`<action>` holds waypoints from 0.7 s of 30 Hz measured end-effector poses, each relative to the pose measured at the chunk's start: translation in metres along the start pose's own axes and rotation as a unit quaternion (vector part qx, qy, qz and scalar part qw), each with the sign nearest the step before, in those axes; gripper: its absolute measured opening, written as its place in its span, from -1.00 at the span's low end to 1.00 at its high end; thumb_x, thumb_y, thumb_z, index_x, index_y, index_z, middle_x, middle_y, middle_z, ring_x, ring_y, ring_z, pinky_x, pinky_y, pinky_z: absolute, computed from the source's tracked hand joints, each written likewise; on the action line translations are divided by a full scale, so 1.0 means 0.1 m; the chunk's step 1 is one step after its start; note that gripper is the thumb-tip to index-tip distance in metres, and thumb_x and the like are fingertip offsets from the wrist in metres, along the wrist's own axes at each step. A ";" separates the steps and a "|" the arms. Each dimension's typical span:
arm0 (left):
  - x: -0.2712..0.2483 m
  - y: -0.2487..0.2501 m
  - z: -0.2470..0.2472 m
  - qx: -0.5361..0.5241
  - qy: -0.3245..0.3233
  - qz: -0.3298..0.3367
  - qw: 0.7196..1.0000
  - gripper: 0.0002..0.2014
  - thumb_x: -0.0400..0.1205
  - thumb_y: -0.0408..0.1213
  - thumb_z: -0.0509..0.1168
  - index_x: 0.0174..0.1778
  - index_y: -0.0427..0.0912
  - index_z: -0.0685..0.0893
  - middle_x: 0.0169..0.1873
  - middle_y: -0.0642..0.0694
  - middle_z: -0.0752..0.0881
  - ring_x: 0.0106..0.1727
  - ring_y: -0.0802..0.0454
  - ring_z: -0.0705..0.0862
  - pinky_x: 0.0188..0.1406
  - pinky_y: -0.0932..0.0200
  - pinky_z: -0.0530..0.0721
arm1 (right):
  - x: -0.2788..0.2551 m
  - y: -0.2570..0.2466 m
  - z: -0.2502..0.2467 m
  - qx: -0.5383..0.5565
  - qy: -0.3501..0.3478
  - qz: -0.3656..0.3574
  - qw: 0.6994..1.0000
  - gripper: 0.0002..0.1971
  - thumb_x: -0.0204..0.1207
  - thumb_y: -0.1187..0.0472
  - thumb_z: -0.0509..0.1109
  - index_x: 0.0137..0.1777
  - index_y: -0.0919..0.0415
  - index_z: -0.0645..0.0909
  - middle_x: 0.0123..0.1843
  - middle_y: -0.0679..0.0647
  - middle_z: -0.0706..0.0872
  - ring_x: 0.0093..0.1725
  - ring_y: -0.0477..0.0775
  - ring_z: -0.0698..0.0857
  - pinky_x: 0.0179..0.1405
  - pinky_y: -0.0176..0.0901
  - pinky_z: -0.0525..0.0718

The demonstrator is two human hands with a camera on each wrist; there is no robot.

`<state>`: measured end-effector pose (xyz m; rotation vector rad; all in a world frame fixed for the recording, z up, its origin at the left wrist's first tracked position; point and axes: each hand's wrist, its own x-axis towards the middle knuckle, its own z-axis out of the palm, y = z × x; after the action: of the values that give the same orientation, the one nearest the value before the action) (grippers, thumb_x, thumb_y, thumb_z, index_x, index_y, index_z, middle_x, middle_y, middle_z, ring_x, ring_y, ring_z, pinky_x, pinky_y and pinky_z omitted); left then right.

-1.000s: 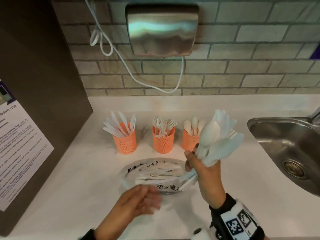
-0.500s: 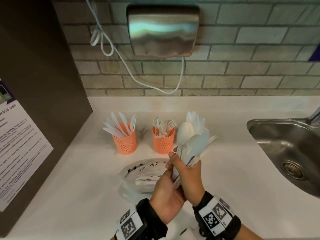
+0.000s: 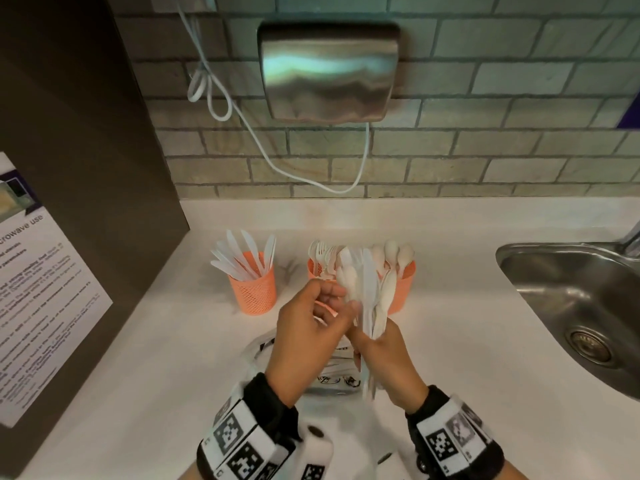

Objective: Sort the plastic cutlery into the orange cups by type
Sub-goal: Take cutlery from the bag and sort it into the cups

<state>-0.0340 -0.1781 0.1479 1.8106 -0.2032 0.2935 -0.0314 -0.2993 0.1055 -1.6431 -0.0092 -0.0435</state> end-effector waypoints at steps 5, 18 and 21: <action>0.07 0.01 0.09 0.039 0.018 0.023 0.999 -0.84 0.46 -0.11 0.46 -0.14 0.04 0.62 -0.29 0.14 0.69 -0.35 0.26 0.61 -0.33 0.46 0.55 | -0.01 0.14 0.09 -0.091 0.015 -0.033 0.995 -0.67 0.45 0.24 0.33 0.19 -0.08 0.57 -0.04 -0.04 0.79 -0.10 -0.11 0.74 -0.08 -0.08 0.70; 0.26 -0.01 0.02 -0.151 -0.003 -0.087 0.985 -0.82 0.71 -0.16 0.07 -0.09 -0.20 0.40 -0.45 -0.16 0.77 -0.47 -0.05 0.74 -0.47 0.15 0.73 | -0.07 0.07 0.01 0.079 -0.133 0.087 0.984 -0.55 0.24 -0.01 0.59 0.02 0.20 0.56 -0.51 -0.06 0.51 -0.60 -0.15 0.47 -0.59 -0.35 0.50; 0.34 0.05 -0.05 -0.208 0.042 -0.080 0.974 -0.76 0.75 -0.17 -0.01 -0.22 -0.14 0.37 -0.60 -0.11 0.71 -0.54 -0.02 0.71 -0.48 0.14 0.70 | -0.10 0.11 0.00 0.131 -0.147 0.135 0.971 -0.69 0.34 -0.01 0.53 -0.14 0.16 0.54 -0.54 -0.07 0.47 -0.59 -0.12 0.42 -0.58 -0.32 0.45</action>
<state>-0.0035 -0.1742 0.1645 1.3872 -0.0528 0.1947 -0.0412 -0.2997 0.0943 -1.3615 -0.0164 0.3948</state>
